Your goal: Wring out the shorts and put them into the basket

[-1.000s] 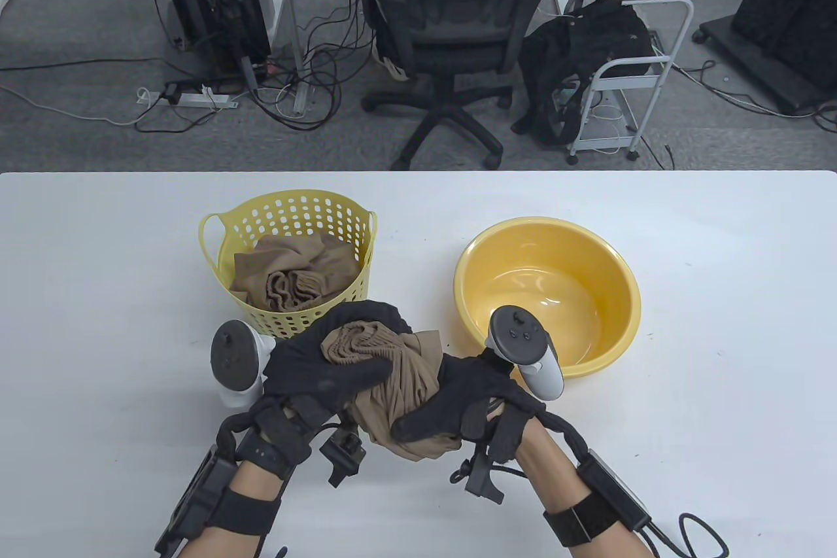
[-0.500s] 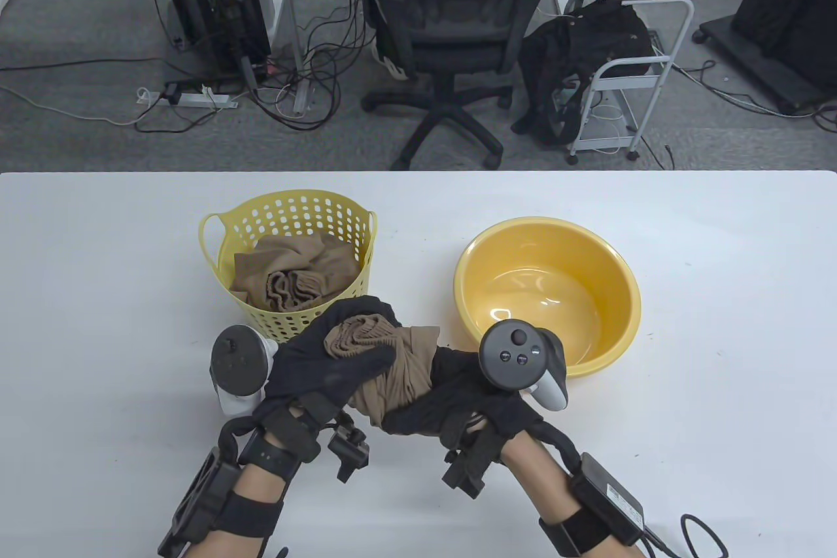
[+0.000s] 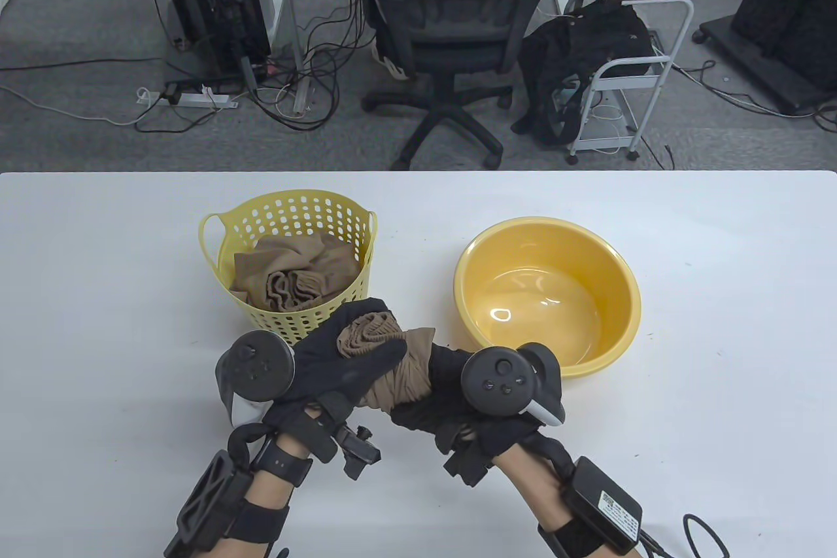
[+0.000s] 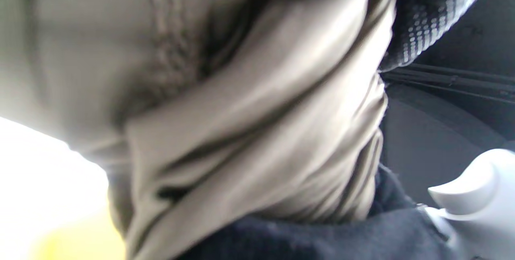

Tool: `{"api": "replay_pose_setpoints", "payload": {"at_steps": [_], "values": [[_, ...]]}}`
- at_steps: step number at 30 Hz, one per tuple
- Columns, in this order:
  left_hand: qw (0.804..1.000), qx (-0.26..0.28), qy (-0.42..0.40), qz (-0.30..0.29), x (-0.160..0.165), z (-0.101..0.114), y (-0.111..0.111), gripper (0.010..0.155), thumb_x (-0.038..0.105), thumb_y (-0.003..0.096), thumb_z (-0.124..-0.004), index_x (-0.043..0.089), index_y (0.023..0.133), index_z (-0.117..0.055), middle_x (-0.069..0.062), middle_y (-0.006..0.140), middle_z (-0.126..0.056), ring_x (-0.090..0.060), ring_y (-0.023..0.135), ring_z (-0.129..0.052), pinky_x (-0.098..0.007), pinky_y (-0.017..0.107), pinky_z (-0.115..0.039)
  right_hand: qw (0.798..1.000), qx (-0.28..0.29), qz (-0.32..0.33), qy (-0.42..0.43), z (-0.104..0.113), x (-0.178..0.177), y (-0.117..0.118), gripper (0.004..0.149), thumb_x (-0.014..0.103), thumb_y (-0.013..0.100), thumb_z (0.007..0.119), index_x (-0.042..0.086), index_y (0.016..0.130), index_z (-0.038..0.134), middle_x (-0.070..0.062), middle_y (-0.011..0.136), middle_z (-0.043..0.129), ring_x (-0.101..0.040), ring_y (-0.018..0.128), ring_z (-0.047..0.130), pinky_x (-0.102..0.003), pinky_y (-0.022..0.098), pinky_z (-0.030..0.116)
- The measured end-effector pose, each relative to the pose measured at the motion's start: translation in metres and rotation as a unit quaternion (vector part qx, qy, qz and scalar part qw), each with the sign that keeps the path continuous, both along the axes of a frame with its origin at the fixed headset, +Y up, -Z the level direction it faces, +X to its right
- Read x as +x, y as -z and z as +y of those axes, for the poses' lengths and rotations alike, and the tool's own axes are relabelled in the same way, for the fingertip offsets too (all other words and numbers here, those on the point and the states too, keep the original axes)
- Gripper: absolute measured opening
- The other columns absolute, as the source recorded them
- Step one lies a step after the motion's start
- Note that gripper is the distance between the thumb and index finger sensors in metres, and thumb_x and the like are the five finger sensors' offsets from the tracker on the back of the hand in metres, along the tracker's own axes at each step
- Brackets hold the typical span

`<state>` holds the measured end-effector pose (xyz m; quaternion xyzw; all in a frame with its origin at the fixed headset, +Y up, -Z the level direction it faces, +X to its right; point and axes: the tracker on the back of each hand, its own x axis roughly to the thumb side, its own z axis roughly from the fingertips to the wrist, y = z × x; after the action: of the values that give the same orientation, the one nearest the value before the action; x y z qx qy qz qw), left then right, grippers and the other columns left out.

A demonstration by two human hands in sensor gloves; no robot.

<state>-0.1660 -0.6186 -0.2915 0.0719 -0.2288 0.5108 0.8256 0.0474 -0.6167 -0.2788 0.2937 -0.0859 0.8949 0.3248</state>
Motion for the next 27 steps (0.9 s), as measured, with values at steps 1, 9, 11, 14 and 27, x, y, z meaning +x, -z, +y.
{"api": "replay_pose_setpoints", "payload": {"at_steps": [1, 9, 11, 14, 27], "values": [[1.0, -0.001, 0.008, 0.006, 0.0, -0.001, 0.0, 0.065, 0.063, 0.0542, -0.087, 0.02, 0.099, -0.067, -0.013, 0.092, -0.089, -0.036, 0.072, -0.103, -0.055, 0.054, -0.084, 1.0, 0.012, -0.006, -0.01, 0.0, 0.0, -0.001, 0.076, 0.048, 0.027, 0.108, 0.006, 0.081, 0.075, -0.002, 0.057, 0.093, -0.015, 0.026, 0.095, -0.029, 0.018, 0.083], [0.998, -0.013, 0.044, 0.034, 0.002, -0.004, 0.002, 0.066, 0.066, 0.0554, -0.083, 0.014, 0.096, -0.072, -0.017, 0.08, -0.095, -0.035, 0.057, -0.111, -0.052, 0.044, -0.091, 0.993, 0.085, -0.031, -0.075, 0.003, -0.006, -0.008, 0.074, 0.047, 0.027, 0.107, 0.005, 0.08, 0.076, -0.002, 0.056, 0.093, -0.014, 0.025, 0.096, -0.03, 0.018, 0.083], [0.998, -0.025, 0.045, 0.041, 0.002, -0.006, 0.003, 0.066, 0.066, 0.0561, -0.082, 0.013, 0.095, -0.073, -0.018, 0.078, -0.097, -0.034, 0.053, -0.113, -0.051, 0.041, -0.092, 0.988, 0.114, -0.038, -0.098, 0.004, -0.008, -0.011, 0.074, 0.047, 0.027, 0.107, 0.005, 0.08, 0.076, -0.002, 0.055, 0.093, -0.014, 0.025, 0.096, -0.03, 0.018, 0.084], [0.997, -0.034, 0.055, 0.05, 0.003, -0.006, 0.003, 0.065, 0.065, 0.0572, -0.08, 0.011, 0.093, -0.075, -0.018, 0.073, -0.099, -0.032, 0.047, -0.115, -0.049, 0.037, -0.094, 0.98, 0.15, -0.047, -0.126, 0.006, -0.011, -0.014, 0.073, 0.047, 0.028, 0.107, 0.004, 0.079, 0.077, -0.002, 0.055, 0.093, -0.014, 0.024, 0.096, -0.03, 0.018, 0.084], [0.993, -0.091, 0.051, 0.059, 0.0, -0.012, 0.007, 0.061, 0.062, 0.0605, -0.075, 0.007, 0.088, -0.079, -0.019, 0.062, -0.103, -0.029, 0.035, -0.117, -0.047, 0.03, -0.096, 0.932, 0.276, -0.075, -0.224, 0.008, -0.027, -0.028, 0.069, 0.044, 0.031, 0.105, 0.003, 0.079, 0.076, -0.002, 0.054, 0.093, -0.012, 0.025, 0.095, -0.029, 0.017, 0.084]]}}
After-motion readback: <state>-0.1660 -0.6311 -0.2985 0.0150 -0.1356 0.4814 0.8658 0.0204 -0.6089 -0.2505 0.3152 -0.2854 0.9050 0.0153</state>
